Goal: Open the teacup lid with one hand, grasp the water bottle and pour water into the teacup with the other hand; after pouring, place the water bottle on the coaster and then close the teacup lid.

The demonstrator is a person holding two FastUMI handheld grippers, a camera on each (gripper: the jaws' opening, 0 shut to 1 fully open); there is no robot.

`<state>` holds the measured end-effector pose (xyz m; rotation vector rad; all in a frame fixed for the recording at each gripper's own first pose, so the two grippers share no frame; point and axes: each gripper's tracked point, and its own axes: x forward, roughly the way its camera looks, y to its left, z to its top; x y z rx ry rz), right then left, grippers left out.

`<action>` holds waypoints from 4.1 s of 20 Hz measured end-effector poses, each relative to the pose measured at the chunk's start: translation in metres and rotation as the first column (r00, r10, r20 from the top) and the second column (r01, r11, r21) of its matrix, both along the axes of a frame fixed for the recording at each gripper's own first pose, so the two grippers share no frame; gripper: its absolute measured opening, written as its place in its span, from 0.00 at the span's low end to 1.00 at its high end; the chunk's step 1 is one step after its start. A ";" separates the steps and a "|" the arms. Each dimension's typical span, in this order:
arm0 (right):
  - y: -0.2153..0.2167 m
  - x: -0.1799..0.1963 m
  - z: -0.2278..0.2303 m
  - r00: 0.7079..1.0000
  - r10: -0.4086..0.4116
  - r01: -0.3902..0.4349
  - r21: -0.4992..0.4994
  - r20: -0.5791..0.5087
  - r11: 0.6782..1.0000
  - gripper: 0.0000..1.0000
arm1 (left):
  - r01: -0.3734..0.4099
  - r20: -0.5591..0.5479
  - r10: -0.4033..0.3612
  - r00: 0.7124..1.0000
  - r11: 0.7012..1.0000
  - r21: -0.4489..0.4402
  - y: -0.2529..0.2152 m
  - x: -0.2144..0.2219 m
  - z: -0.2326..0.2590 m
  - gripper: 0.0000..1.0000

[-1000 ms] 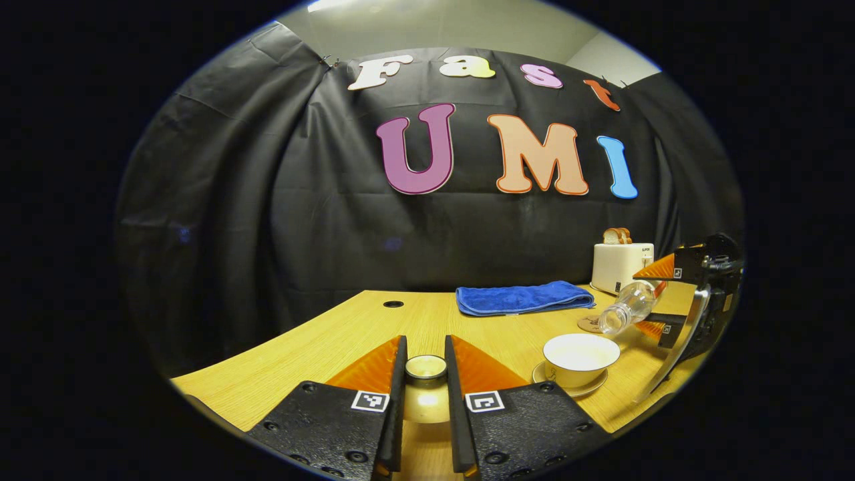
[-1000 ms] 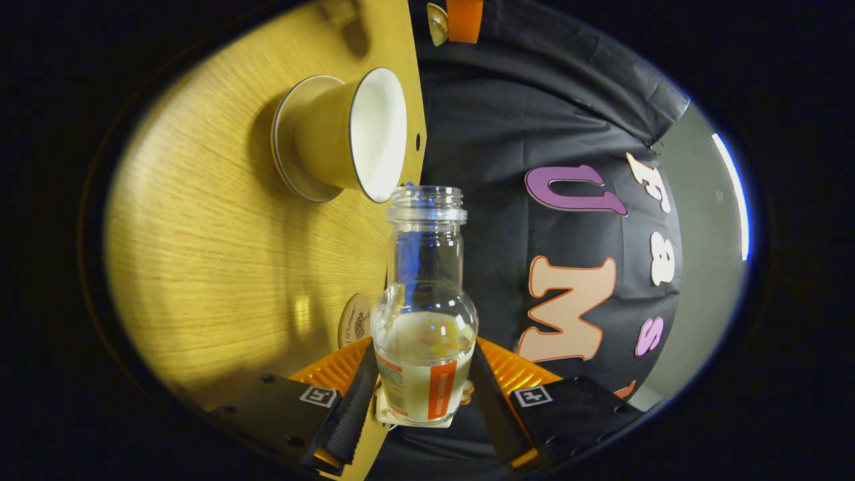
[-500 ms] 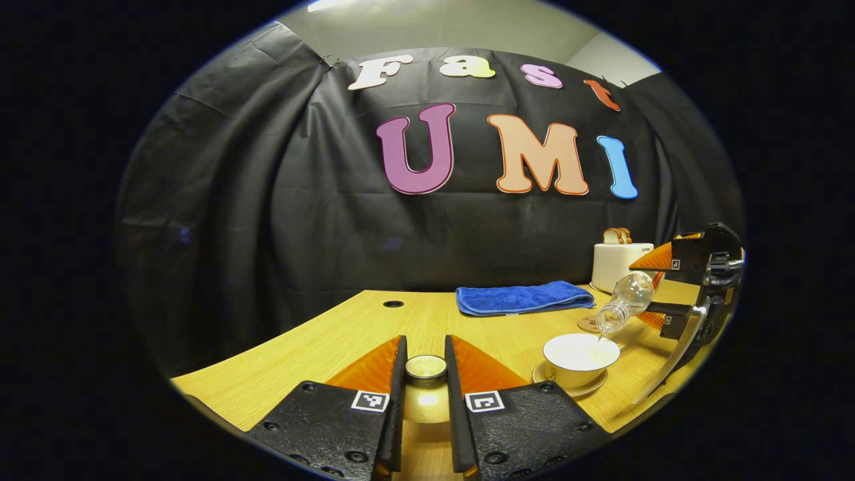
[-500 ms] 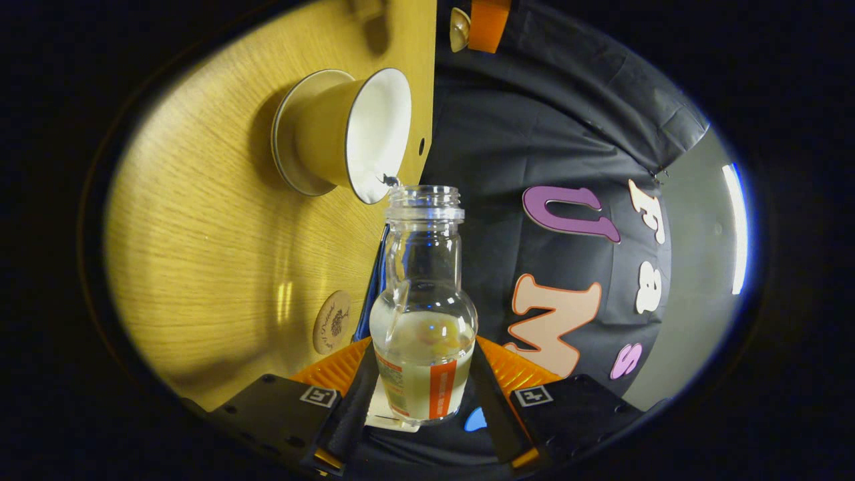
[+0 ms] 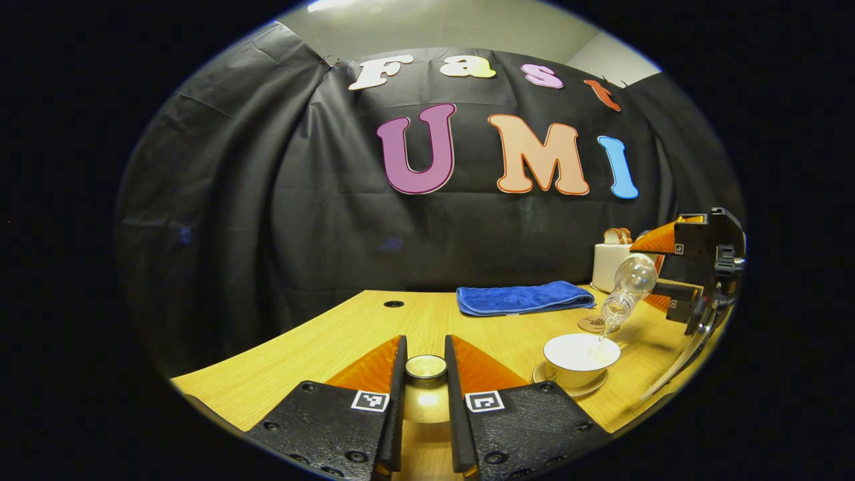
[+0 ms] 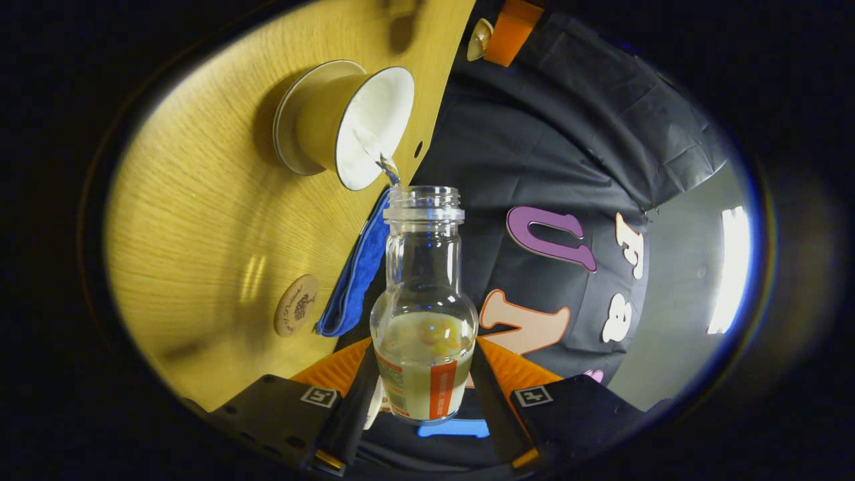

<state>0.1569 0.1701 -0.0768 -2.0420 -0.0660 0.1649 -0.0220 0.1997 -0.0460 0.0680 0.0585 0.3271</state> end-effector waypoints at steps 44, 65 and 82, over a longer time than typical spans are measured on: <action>-0.058 0.022 0.001 0.958 -0.040 0.288 0.954 -0.285 0.087 0.83 | 0.002 0.002 -0.002 1.000 1.000 0.002 0.001 0.001 -0.001 0.27; -0.086 0.083 -0.049 0.930 -0.049 0.333 0.890 -0.365 -0.313 0.82 | -0.001 0.005 0.001 1.000 1.000 0.003 0.002 0.001 -0.001 0.27; -0.082 0.101 -0.061 0.911 -0.048 0.377 0.873 -0.410 -0.308 0.84 | -0.002 0.002 0.002 1.000 1.000 0.002 0.002 0.001 -0.002 0.27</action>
